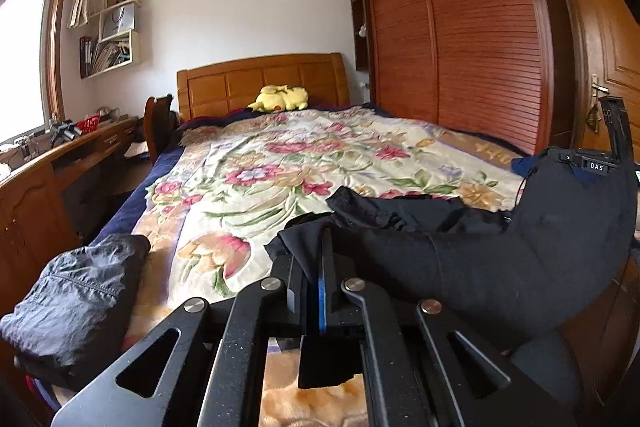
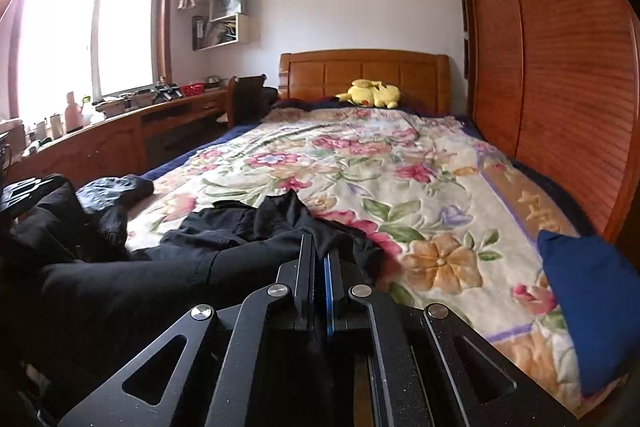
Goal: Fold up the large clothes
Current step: 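Lift the hem with both tools and fold it up over the collar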
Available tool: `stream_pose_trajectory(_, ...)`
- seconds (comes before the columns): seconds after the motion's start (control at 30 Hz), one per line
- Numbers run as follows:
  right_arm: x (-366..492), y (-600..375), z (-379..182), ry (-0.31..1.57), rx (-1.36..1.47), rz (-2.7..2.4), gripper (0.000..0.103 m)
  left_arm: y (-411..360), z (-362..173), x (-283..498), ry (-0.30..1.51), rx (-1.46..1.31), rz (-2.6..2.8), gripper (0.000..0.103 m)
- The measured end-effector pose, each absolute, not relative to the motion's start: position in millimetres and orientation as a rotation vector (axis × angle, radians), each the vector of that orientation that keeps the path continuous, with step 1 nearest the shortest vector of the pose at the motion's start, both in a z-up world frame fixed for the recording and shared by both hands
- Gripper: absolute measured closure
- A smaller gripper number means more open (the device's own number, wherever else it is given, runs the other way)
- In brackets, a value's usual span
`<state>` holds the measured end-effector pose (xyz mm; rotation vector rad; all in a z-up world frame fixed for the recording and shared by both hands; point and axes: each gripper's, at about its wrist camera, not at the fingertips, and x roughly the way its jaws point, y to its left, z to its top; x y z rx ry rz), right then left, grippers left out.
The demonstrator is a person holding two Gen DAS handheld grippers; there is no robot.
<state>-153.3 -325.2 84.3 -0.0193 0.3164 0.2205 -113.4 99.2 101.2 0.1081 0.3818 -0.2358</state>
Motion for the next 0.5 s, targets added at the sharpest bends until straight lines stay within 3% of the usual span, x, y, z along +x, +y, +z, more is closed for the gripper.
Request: stream_pose_trajectory(0.5,-22,-311,71,0.396,-0.036,0.178,0.100,109,67,-12,0.444,0.093,-0.171,0.099)
